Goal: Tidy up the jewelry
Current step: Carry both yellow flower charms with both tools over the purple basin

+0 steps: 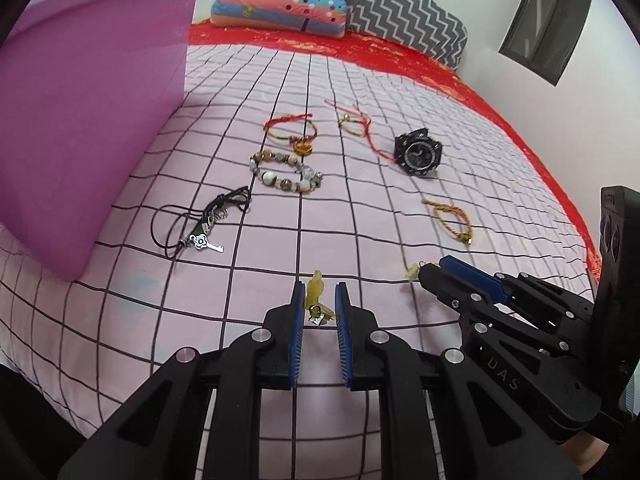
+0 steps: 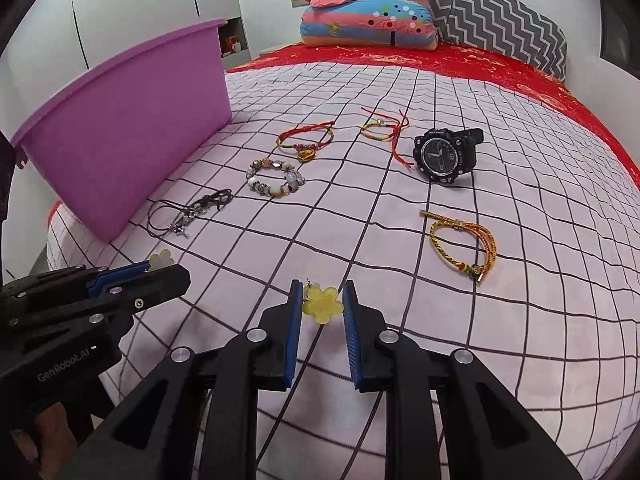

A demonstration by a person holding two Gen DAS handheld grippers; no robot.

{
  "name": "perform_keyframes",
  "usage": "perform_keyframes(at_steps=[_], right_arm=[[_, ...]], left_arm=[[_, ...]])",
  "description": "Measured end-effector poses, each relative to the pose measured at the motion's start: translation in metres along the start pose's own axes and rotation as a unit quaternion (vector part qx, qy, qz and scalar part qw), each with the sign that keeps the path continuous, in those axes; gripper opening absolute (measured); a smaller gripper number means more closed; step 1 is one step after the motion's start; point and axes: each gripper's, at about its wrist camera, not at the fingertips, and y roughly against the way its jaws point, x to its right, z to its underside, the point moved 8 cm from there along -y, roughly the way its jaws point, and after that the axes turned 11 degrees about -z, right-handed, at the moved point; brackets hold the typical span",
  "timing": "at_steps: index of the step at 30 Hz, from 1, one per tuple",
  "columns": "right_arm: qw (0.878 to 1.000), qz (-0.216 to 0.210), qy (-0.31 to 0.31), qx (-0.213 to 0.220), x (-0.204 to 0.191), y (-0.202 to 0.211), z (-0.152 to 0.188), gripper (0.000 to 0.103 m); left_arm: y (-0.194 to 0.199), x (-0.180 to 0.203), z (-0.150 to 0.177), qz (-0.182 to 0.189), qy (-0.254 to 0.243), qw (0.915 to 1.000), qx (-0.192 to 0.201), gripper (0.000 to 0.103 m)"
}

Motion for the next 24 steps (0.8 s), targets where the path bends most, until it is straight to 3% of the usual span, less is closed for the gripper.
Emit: perform_keyframes(at_steps=[15, 24], right_arm=[[0.998, 0.006, 0.033, 0.052, -0.044, 0.065, -0.025, 0.02], [0.993, -0.009, 0.078, 0.092, -0.093, 0.097, -0.068, 0.02]], left_arm=[[0.074, -0.008, -0.019, 0.025, -0.013, 0.9986, 0.045, 0.015], [0.13, -0.033, -0.056, 0.023, -0.023, 0.9934, 0.11, 0.015]])
